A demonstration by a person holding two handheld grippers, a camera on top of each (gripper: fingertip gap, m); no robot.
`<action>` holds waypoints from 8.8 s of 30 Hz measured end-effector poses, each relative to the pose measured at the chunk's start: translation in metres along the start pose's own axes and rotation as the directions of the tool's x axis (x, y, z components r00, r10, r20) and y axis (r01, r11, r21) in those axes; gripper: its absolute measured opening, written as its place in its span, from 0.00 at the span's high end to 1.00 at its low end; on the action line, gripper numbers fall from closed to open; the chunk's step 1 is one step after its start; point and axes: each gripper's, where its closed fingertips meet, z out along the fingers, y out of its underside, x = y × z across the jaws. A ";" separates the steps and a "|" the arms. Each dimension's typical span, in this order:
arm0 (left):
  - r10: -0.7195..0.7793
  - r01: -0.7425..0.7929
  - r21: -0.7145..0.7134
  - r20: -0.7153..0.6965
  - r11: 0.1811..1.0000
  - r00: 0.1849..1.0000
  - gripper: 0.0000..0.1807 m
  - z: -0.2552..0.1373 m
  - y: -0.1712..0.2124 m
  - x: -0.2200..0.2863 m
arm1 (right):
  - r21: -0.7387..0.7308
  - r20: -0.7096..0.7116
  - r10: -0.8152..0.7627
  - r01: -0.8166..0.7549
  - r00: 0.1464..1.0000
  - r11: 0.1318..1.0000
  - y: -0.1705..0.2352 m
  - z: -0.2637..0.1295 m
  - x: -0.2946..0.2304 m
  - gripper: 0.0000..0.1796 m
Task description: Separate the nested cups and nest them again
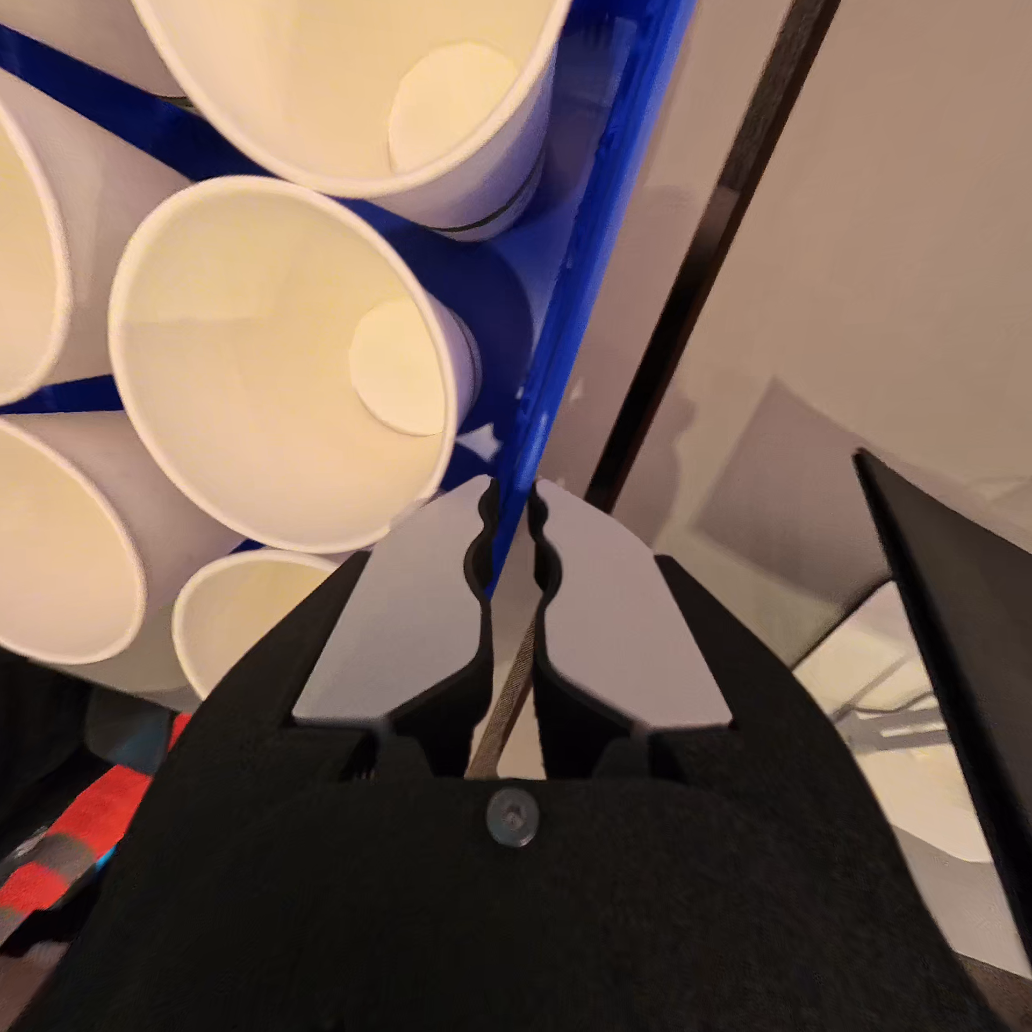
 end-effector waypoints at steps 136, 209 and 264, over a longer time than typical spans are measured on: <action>-0.447 0.382 0.256 0.676 0.888 0.585 0.80 -0.156 0.034 0.025 | -0.053 0.018 0.260 -0.259 0.965 0.965 -0.137 0.083 -0.224 0.98; -0.685 0.498 0.561 0.723 0.661 0.095 0.72 -0.353 0.273 -0.025 | -0.011 0.200 -0.255 0.263 0.946 0.965 -0.343 0.197 -0.799 0.94; -0.600 0.522 0.440 0.779 0.731 0.183 0.98 -0.447 0.363 -0.093 | 0.041 -0.184 0.017 -0.010 0.983 0.999 -0.224 0.145 -0.484 0.91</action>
